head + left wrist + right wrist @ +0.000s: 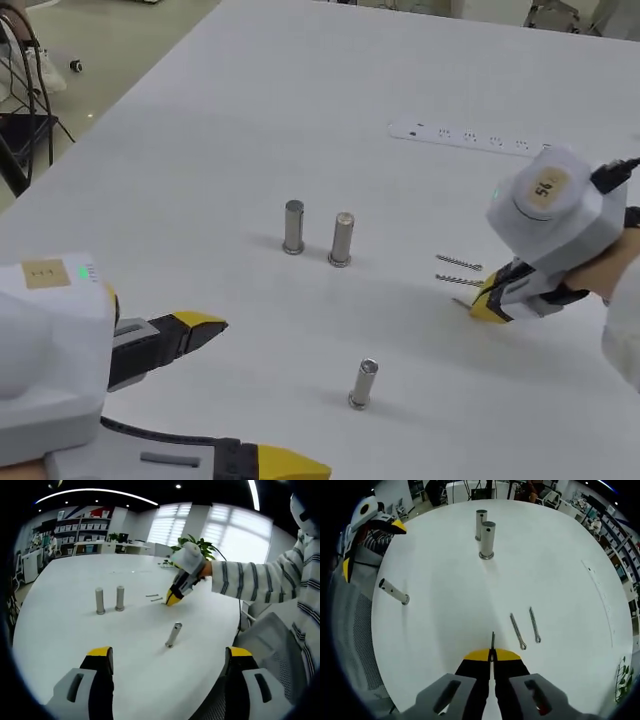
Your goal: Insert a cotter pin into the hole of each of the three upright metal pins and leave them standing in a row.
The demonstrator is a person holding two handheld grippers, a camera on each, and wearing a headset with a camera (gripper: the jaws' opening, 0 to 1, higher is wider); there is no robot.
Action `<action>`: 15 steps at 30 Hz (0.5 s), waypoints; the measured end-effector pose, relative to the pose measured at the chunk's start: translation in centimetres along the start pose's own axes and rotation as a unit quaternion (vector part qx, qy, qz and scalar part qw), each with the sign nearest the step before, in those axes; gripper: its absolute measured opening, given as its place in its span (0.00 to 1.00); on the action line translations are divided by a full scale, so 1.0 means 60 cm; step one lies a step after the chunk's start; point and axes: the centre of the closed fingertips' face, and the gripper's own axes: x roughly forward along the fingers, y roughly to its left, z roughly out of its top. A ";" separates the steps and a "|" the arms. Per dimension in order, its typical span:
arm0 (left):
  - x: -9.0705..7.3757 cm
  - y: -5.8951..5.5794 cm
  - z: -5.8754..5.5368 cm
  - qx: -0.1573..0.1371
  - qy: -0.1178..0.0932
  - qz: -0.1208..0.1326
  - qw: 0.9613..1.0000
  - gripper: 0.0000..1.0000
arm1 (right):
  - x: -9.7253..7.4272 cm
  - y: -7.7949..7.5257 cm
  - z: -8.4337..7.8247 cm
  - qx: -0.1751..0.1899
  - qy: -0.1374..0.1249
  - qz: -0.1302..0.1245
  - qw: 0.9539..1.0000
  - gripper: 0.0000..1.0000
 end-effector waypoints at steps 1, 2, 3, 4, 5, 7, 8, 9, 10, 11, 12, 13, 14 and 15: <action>-0.001 0.000 0.000 0.000 0.000 0.000 1.000 0.91 | -0.002 0.002 0.000 0.000 -0.001 0.000 1.000 0.00; -0.001 0.000 0.001 0.001 0.000 0.001 1.000 0.91 | -0.004 0.005 0.001 -0.001 -0.004 0.003 1.000 0.00; -0.002 0.001 0.003 0.001 -0.002 0.001 1.000 0.90 | -0.007 0.009 0.004 -0.007 -0.008 0.003 1.000 0.00; -0.002 0.002 0.005 0.000 -0.003 0.002 1.000 0.90 | -0.010 0.011 0.005 -0.012 -0.009 0.002 1.000 0.00; -0.003 0.003 0.007 -0.001 -0.005 0.004 1.000 0.90 | -0.015 0.013 0.008 -0.018 -0.013 0.001 1.000 0.00; -0.003 0.006 0.012 0.000 -0.009 0.007 1.000 0.90 | -0.025 0.016 0.016 -0.021 -0.022 -0.004 1.000 0.00; -0.003 0.007 0.014 0.001 -0.010 0.008 1.000 0.90 | -0.030 0.017 0.019 -0.022 -0.026 -0.005 0.999 0.00; -0.002 0.007 0.017 0.002 -0.010 0.009 1.000 0.89 | -0.036 0.018 0.024 -0.023 -0.033 -0.009 0.999 0.00; -0.002 0.007 0.018 0.002 -0.010 0.009 1.000 0.89 | -0.042 0.019 0.027 -0.025 -0.038 -0.012 0.999 0.00; -0.001 0.007 0.021 0.003 -0.011 0.008 1.000 0.88 | -0.047 0.020 0.032 -0.025 -0.047 -0.014 0.999 0.00; -0.001 0.006 0.024 0.004 -0.011 0.007 1.000 0.88 | -0.054 0.022 0.043 -0.021 -0.067 -0.015 0.997 0.00; 0.001 0.004 0.028 0.005 -0.015 0.004 1.000 0.87 | -0.060 0.023 0.047 -0.024 -0.075 -0.015 0.997 0.00; 0.002 0.003 0.032 0.004 -0.018 0.002 1.000 0.86 | -0.069 0.025 0.051 -0.030 -0.081 -0.018 0.996 0.00; 0.004 0.002 0.036 0.000 -0.022 0.000 1.000 0.86 | -0.074 0.025 0.052 -0.032 -0.084 -0.021 0.996 0.00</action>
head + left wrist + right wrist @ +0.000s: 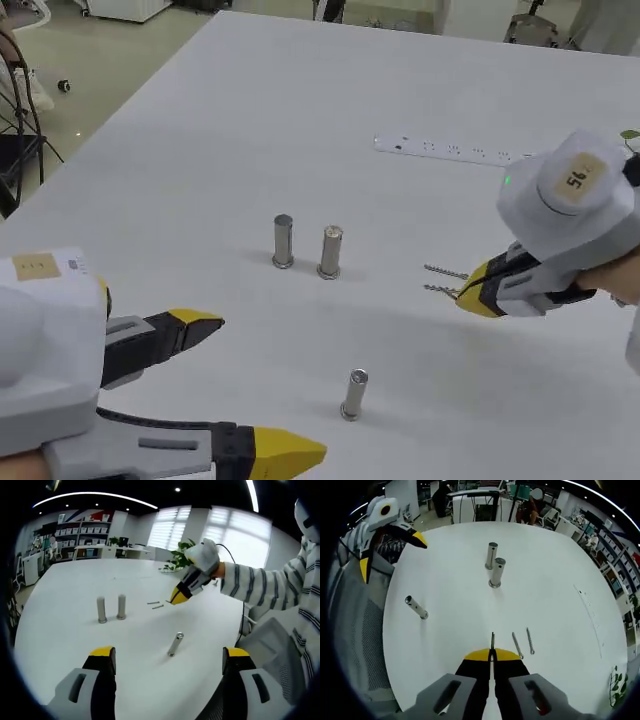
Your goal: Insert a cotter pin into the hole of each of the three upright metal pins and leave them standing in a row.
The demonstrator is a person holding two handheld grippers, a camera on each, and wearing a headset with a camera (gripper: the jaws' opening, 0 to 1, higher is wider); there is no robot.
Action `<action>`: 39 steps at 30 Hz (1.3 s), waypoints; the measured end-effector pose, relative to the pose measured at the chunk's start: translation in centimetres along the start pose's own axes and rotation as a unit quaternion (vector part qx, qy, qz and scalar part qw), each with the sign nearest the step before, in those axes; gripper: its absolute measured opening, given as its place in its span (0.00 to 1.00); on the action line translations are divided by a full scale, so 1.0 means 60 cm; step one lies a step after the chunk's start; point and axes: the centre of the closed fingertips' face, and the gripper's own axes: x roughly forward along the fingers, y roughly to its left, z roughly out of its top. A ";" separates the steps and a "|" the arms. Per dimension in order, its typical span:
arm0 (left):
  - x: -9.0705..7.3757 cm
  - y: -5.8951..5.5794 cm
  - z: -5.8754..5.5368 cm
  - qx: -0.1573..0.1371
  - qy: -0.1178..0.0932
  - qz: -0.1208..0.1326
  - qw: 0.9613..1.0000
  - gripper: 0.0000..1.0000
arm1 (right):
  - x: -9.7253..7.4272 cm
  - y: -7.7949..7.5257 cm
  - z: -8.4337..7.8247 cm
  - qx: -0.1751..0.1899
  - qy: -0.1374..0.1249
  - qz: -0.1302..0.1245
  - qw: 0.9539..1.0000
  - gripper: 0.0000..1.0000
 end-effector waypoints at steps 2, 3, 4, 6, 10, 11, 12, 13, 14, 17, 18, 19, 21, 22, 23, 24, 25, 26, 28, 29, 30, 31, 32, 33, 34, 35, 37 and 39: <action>0.003 0.000 0.004 -0.003 -0.003 0.000 1.000 0.86 | -0.011 0.001 0.009 -0.003 -0.013 -0.004 1.000 0.00; 0.006 0.000 0.006 -0.002 -0.004 0.000 1.000 0.86 | -0.019 0.001 0.016 -0.002 -0.024 -0.009 1.000 0.00; 0.007 -0.001 0.008 -0.002 -0.004 -0.001 1.000 0.84 | -0.023 0.001 0.018 -0.002 -0.029 -0.012 1.000 0.00; 0.011 -0.004 0.011 -0.001 -0.006 -0.004 1.000 0.83 | -0.034 0.001 0.023 -0.004 -0.036 -0.024 0.999 0.00; 0.018 -0.010 0.015 -0.009 -0.012 -0.010 1.000 0.81 | -0.050 0.010 0.027 -0.012 -0.048 -0.039 0.998 0.00; 0.019 -0.012 0.016 -0.010 -0.013 -0.012 1.000 0.80 | -0.054 0.012 0.028 -0.015 -0.050 -0.043 0.998 0.00; 0.020 -0.014 0.018 -0.012 -0.014 -0.016 1.000 0.79 | -0.058 0.014 0.029 -0.015 -0.053 -0.047 0.997 0.00; 0.021 -0.015 0.019 -0.014 -0.015 -0.018 1.000 0.79 | -0.062 0.015 0.031 -0.016 -0.056 -0.051 0.997 0.00; 0.024 -0.016 0.021 -0.016 -0.014 -0.020 1.000 0.77 | -0.064 0.012 0.032 -0.020 -0.061 -0.057 0.996 0.00; 0.029 -0.014 0.024 -0.019 -0.010 -0.021 1.000 0.75 | -0.074 0.018 0.037 -0.030 -0.074 -0.072 0.994 0.00; 0.030 -0.015 0.026 -0.016 -0.009 -0.021 1.000 0.74 | -0.077 0.021 0.037 -0.030 -0.076 -0.075 0.994 0.00; 0.032 -0.016 0.028 -0.009 -0.007 -0.024 1.000 0.74 | -0.081 0.023 0.039 -0.032 -0.082 -0.080 0.993 0.00; 0.036 -0.018 0.033 -0.002 -0.004 -0.026 1.000 0.74 | -0.089 0.028 0.043 -0.034 -0.094 -0.090 0.991 0.00; 0.037 -0.019 0.034 -0.002 -0.004 -0.027 1.000 0.73 | -0.092 0.027 0.044 -0.033 -0.100 -0.094 0.990 0.00; 0.040 -0.018 0.037 -0.002 -0.004 -0.028 1.000 0.73 | -0.096 0.029 0.045 -0.034 -0.104 -0.099 0.989 0.00; 0.043 -0.019 0.038 -0.004 -0.004 -0.030 1.000 0.73 | -0.100 0.032 0.048 -0.035 -0.108 -0.103 0.988 0.00; 0.047 -0.021 0.041 -0.009 -0.005 -0.035 0.999 0.72 | -0.104 0.034 0.049 -0.033 -0.112 -0.107 0.987 0.00; 0.049 -0.022 0.043 -0.011 -0.005 -0.038 0.999 0.70 | -0.107 0.038 0.051 -0.033 -0.113 -0.110 0.987 0.00; 0.055 -0.026 0.048 -0.011 -0.005 -0.043 0.999 0.67 | -0.115 0.045 0.054 -0.034 -0.120 -0.117 0.985 0.00; 0.058 -0.027 0.052 -0.012 -0.006 -0.046 0.999 0.66 | -0.119 0.048 0.055 -0.036 -0.122 -0.120 0.985 0.00; 0.061 -0.028 0.055 -0.013 -0.008 -0.047 0.999 0.65 | -0.122 0.051 0.056 -0.038 -0.124 -0.124 0.984 0.00; 0.063 -0.028 0.059 -0.015 -0.011 -0.049 0.999 0.65 | -0.124 0.054 0.057 -0.038 -0.125 -0.125 0.984 0.00; 0.066 -0.029 0.065 -0.017 -0.014 -0.050 0.998 0.64 | -0.127 0.058 0.058 -0.036 -0.127 -0.126 0.983 0.00; 0.067 -0.029 0.068 -0.017 -0.016 -0.051 0.998 0.63 | -0.129 0.061 0.058 -0.037 -0.129 -0.128 0.983 0.00; 0.071 -0.030 0.074 -0.018 -0.018 -0.054 0.998 0.61 | -0.131 0.065 0.060 -0.036 -0.133 -0.129 0.982 0.00; 0.073 -0.030 0.076 -0.019 -0.017 -0.055 0.998 0.59 | -0.131 0.069 0.061 -0.032 -0.136 -0.127 0.982 0.00; 0.078 -0.031 0.079 -0.022 -0.015 -0.058 0.998 0.55 | -0.129 0.084 0.064 -0.034 -0.142 -0.119 0.982 0.00; 0.083 -0.033 0.082 -0.024 -0.016 -0.062 0.998 0.53 | -0.125 0.098 0.066 -0.042 -0.144 -0.111 0.982 0.00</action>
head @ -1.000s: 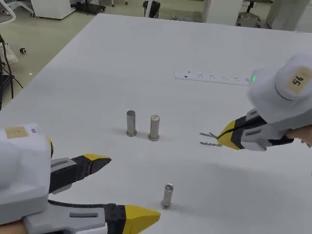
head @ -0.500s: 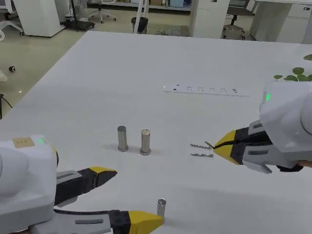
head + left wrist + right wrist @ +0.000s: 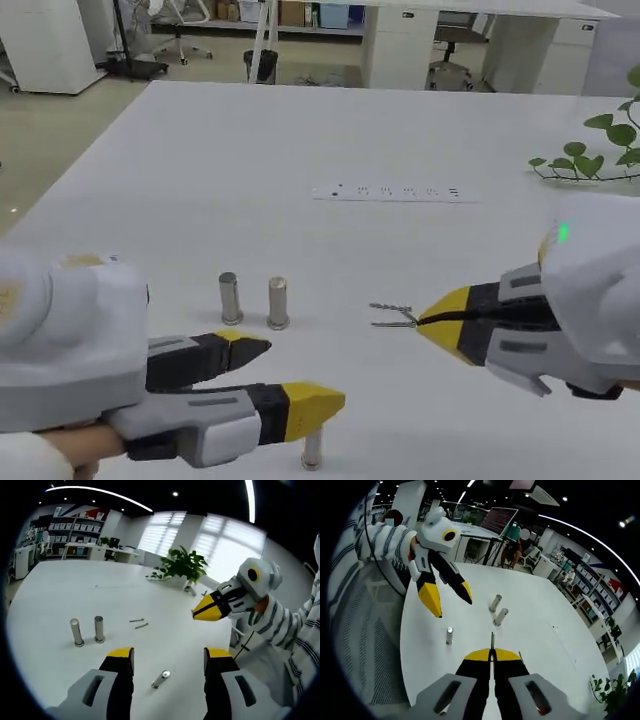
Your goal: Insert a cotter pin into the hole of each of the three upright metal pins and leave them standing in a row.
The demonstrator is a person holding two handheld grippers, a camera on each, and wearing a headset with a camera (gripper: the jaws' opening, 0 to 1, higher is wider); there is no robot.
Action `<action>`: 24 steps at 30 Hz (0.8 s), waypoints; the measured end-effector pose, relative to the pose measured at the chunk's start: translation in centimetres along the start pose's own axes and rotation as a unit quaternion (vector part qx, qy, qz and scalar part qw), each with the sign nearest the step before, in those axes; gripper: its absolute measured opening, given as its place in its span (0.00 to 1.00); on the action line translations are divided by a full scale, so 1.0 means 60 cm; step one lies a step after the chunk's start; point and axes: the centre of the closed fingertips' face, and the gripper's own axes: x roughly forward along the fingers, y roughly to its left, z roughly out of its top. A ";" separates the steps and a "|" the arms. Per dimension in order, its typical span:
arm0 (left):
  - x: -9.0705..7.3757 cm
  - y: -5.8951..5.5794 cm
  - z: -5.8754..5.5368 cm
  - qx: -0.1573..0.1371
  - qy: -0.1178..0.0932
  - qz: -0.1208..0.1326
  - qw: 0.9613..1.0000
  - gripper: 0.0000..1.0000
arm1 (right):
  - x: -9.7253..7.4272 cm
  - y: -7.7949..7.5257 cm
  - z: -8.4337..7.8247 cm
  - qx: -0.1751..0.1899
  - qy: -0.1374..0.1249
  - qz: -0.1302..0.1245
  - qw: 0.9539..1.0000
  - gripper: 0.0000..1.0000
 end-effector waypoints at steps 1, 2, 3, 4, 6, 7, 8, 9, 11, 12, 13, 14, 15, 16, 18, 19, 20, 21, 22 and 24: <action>0.002 -0.001 0.001 -0.001 -0.001 -0.002 1.000 0.52 | 0.001 0.005 0.001 -0.001 -0.001 0.003 1.000 0.00; 0.004 -0.003 0.003 -0.003 -0.002 -0.005 1.000 0.51 | 0.002 0.012 0.002 -0.002 0.001 0.006 1.000 0.00; 0.006 -0.004 0.004 -0.003 -0.003 -0.006 1.000 0.49 | 0.002 0.015 0.003 -0.003 0.001 0.006 1.000 0.00; 0.008 -0.007 0.006 -0.002 -0.002 -0.010 1.000 0.47 | 0.001 0.014 0.008 -0.007 -0.003 -0.005 1.000 0.00; 0.012 -0.010 0.008 -0.001 -0.001 -0.012 1.000 0.45 | -0.001 0.018 0.014 -0.013 -0.008 -0.012 1.000 0.00; 0.013 -0.009 0.008 -0.005 0.001 -0.009 1.000 0.43 | -0.002 0.020 0.016 -0.015 -0.009 -0.013 1.000 0.00; 0.014 -0.008 0.008 -0.007 0.002 -0.007 1.000 0.41 | -0.002 0.022 0.018 -0.016 -0.010 -0.013 1.000 0.00; 0.015 -0.007 0.008 -0.007 0.002 -0.005 1.000 0.39 | -0.003 0.023 0.020 -0.018 -0.011 -0.015 1.000 0.00; 0.017 -0.008 0.011 -0.006 0.000 -0.005 1.000 0.34 | -0.004 0.024 0.022 -0.025 -0.010 -0.022 0.999 0.00; 0.018 -0.010 0.012 -0.006 0.001 -0.007 1.000 0.33 | -0.005 0.025 0.024 -0.030 -0.010 -0.025 0.999 0.00; 0.021 -0.013 0.014 -0.006 0.001 -0.010 1.000 0.32 | -0.005 0.026 0.025 -0.031 -0.011 -0.026 0.999 0.00; 0.022 -0.016 0.015 -0.004 0.002 -0.012 1.000 0.31 | -0.005 0.028 0.026 -0.031 -0.011 -0.025 0.999 0.00; 0.023 -0.021 0.017 -0.001 0.002 -0.016 1.000 0.31 | -0.005 0.029 0.026 -0.030 -0.012 -0.025 0.999 0.00; 0.024 -0.025 0.019 0.001 0.004 -0.019 1.000 0.29 | -0.005 0.032 0.026 -0.028 -0.012 -0.022 0.999 0.00; 0.027 -0.033 0.021 0.001 0.007 -0.028 1.000 0.25 | -0.003 0.038 0.026 -0.031 -0.011 -0.020 0.999 0.00; 0.028 -0.039 0.022 0.002 0.008 -0.034 0.999 0.23 | -0.003 0.041 0.025 -0.034 -0.009 -0.019 0.999 0.00; 0.029 -0.042 0.023 0.003 0.009 -0.037 0.999 0.21 | -0.002 0.043 0.026 -0.037 -0.009 -0.018 0.999 0.00; 0.031 -0.045 0.023 0.002 0.009 -0.040 0.999 0.20 | -0.002 0.045 0.026 -0.038 -0.009 -0.018 0.999 0.00; 0.033 -0.050 0.023 0.002 0.011 -0.046 0.999 0.19 | -0.002 0.046 0.027 -0.040 -0.009 -0.018 0.999 0.00; 0.036 -0.058 0.023 0.001 0.014 -0.056 0.998 0.17 | -0.001 0.048 0.027 -0.042 -0.008 -0.017 0.999 0.00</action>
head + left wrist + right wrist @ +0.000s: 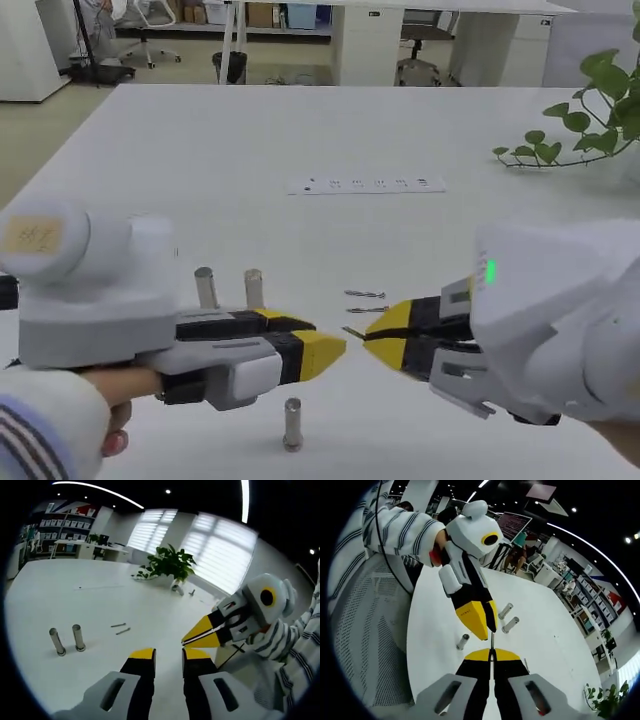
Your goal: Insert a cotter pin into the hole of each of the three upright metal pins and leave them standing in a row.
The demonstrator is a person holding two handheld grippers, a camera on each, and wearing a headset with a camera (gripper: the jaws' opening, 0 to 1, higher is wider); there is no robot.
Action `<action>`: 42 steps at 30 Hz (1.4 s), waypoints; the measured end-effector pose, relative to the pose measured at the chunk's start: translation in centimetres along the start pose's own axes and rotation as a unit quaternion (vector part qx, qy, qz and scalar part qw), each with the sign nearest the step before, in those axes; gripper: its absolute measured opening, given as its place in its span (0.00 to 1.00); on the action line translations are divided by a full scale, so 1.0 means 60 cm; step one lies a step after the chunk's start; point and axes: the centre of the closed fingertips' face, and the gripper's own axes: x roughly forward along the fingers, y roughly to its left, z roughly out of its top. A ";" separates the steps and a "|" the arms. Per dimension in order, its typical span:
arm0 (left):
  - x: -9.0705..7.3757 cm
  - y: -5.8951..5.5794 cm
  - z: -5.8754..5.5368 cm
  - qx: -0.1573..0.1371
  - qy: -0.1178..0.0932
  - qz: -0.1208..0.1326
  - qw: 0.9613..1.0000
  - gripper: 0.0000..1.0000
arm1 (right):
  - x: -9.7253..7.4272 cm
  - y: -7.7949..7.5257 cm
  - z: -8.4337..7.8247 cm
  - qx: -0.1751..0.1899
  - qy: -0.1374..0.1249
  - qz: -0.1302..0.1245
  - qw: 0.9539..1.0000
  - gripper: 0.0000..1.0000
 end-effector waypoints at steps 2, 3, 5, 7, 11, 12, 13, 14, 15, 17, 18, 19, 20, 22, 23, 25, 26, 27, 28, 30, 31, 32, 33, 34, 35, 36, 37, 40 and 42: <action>0.003 -0.005 -0.001 -0.002 0.003 -0.006 1.000 0.14 | 0.000 0.002 0.000 -0.004 0.002 0.001 1.000 0.00; 0.004 -0.007 -0.001 -0.002 0.004 -0.008 1.000 0.13 | 0.000 0.003 0.000 -0.006 0.003 0.002 1.000 0.00; 0.006 -0.011 -0.001 -0.001 0.004 -0.012 1.000 0.12 | 0.000 0.005 0.001 -0.009 0.003 0.003 1.000 0.00; 0.007 -0.013 -0.001 -0.002 0.005 -0.015 1.000 0.12 | 0.000 0.006 0.002 -0.011 0.003 0.004 1.000 0.00; 0.009 -0.017 -0.005 -0.012 0.012 -0.021 1.000 0.07 | 0.000 0.006 0.003 -0.014 0.004 0.003 1.000 0.00; 0.009 -0.018 -0.007 -0.015 0.014 -0.023 1.000 0.05 | 0.000 0.006 0.003 -0.014 0.004 0.004 1.000 0.00; 0.009 -0.020 -0.008 -0.017 0.014 -0.025 0.999 0.05 | 0.000 0.007 0.004 -0.014 0.004 0.005 1.000 0.00; 0.008 -0.020 -0.009 -0.019 0.016 -0.025 0.999 0.04 | 0.000 0.008 0.004 -0.014 0.004 0.007 1.000 0.00; 0.008 -0.020 -0.009 -0.019 0.016 -0.025 0.999 0.04 | 0.000 0.009 0.004 -0.015 0.004 0.007 1.000 0.00; 0.008 -0.022 -0.011 -0.021 0.018 -0.028 0.999 0.03 | 0.001 0.010 0.003 -0.016 0.005 0.008 1.000 0.00; 0.008 -0.023 -0.011 -0.022 0.018 -0.029 0.999 0.02 | 0.002 0.010 0.002 -0.016 0.006 0.008 1.000 0.00; 0.008 -0.024 -0.011 -0.024 0.018 -0.031 0.999 0.01 | 0.002 0.011 0.002 -0.016 0.007 0.009 1.000 0.00; 0.008 -0.025 -0.012 -0.025 0.019 -0.032 0.999 0.00 | 0.002 0.011 0.001 -0.016 0.008 0.009 1.000 0.00; 0.008 -0.028 -0.011 -0.029 0.016 -0.035 0.999 0.00 | 0.003 0.014 -0.001 -0.017 0.009 0.011 1.000 0.00; 0.007 -0.028 -0.010 -0.033 0.012 -0.035 0.999 0.00 | 0.003 0.016 -0.001 -0.018 0.010 0.012 1.000 0.00; 0.007 -0.028 -0.010 -0.036 0.011 -0.036 0.999 0.00 | 0.003 0.019 -0.003 -0.021 0.011 0.012 1.000 0.00; 0.007 -0.029 -0.011 -0.036 0.013 -0.036 0.999 0.00 | 0.004 0.020 -0.003 -0.021 0.011 0.013 1.000 0.00; 0.007 -0.029 -0.012 -0.036 0.014 -0.036 0.999 0.00 | 0.004 0.021 -0.003 -0.021 0.011 0.014 1.000 0.00; 0.006 -0.029 -0.013 -0.036 0.016 -0.036 0.999 0.00 | 0.004 0.022 -0.003 -0.020 0.011 0.016 1.000 0.00; 0.006 -0.030 -0.015 -0.041 0.018 -0.038 0.998 0.00 | 0.004 0.024 -0.002 -0.018 0.009 0.017 1.000 0.00; 0.006 -0.032 -0.016 -0.043 0.019 -0.041 0.998 0.00 | 0.004 0.025 -0.001 -0.018 0.007 0.018 1.000 0.00; 0.006 -0.031 -0.017 -0.043 0.022 -0.039 0.998 0.00 | 0.004 0.026 0.000 -0.018 0.006 0.019 1.000 0.00; 0.006 -0.031 -0.018 -0.044 0.023 -0.039 0.998 0.00 | 0.004 0.026 0.001 -0.019 0.007 0.020 1.000 0.00; 0.006 -0.032 -0.019 -0.048 0.026 -0.038 0.998 0.00 | 0.004 0.027 0.000 -0.019 0.008 0.020 1.000 0.00; 0.006 -0.031 -0.019 -0.049 0.026 -0.038 0.998 0.00 | 0.004 0.027 0.000 -0.020 0.008 0.020 1.000 0.00; 0.005 -0.031 -0.018 -0.051 0.025 -0.037 0.998 0.00 | 0.004 0.027 0.001 -0.020 0.007 0.019 1.000 0.00; 0.005 -0.030 -0.018 -0.056 0.026 -0.036 0.997 0.00 | 0.004 0.027 0.001 -0.020 0.007 0.019 1.000 0.00; 0.005 -0.030 -0.013 -0.027 0.018 -0.032 0.999 0.00 | 0.004 0.024 0.003 -0.027 0.004 0.017 0.999 0.00; 0.003 -0.033 -0.012 -0.018 0.019 -0.030 0.999 0.00 | 0.004 0.023 0.004 -0.028 0.000 0.017 0.999 0.00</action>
